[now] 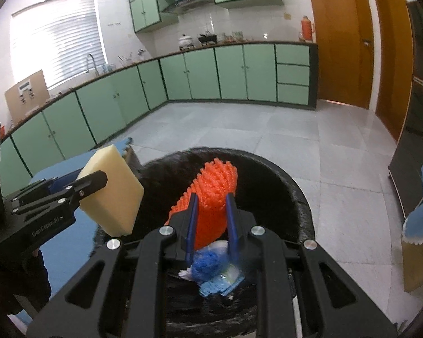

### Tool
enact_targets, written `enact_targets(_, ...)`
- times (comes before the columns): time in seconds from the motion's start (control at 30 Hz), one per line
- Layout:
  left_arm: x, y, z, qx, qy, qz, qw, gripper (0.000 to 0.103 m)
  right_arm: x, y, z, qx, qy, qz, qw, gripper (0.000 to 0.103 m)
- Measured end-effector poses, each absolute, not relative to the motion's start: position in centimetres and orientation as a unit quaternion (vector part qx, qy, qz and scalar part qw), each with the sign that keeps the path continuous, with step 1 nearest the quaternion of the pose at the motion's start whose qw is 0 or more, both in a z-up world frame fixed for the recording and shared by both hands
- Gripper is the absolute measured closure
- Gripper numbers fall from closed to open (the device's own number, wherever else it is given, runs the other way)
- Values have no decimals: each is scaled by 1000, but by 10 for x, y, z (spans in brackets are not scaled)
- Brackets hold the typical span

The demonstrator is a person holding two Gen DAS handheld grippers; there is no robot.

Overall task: Collect trash
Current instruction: 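Carry the sponge and scrubber over the bin and open both grippers, then grasp the white milk carton with green wrapper using the right gripper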

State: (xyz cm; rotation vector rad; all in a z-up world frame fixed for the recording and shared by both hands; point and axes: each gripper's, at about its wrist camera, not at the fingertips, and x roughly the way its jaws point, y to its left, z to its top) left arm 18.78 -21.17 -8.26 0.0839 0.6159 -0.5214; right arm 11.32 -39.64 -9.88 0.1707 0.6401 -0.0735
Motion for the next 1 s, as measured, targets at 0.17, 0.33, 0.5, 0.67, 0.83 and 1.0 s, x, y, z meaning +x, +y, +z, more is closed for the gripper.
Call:
enact_targets(0.17,202,-235,-100,50,324,-261,908,63,123,-407,-120,84,333,-51,938,76)
enact_targets(0.33,211,-234,-101,42,335,-269,902,43,115,-416,-129,92,333,-82,935,37)
enact_targets(0.5,209,-212,-86,28,324,-253,911,32,100,-410,-119,101,311,-96,940,12)
enact_targets(0.67,198,-174,-67,18,303,-236,923,29,89,-393,-101,107,298,-83,945,10)
enact_targets(0.83,178,-122,-50,20,282,-205,937,28,84,-353,-82,96,291,-50,951,8)
enact_targets(1.0,156,-54,-43,21,268,-150,951,27,91,-300,-70,84,287,-9,954,6)
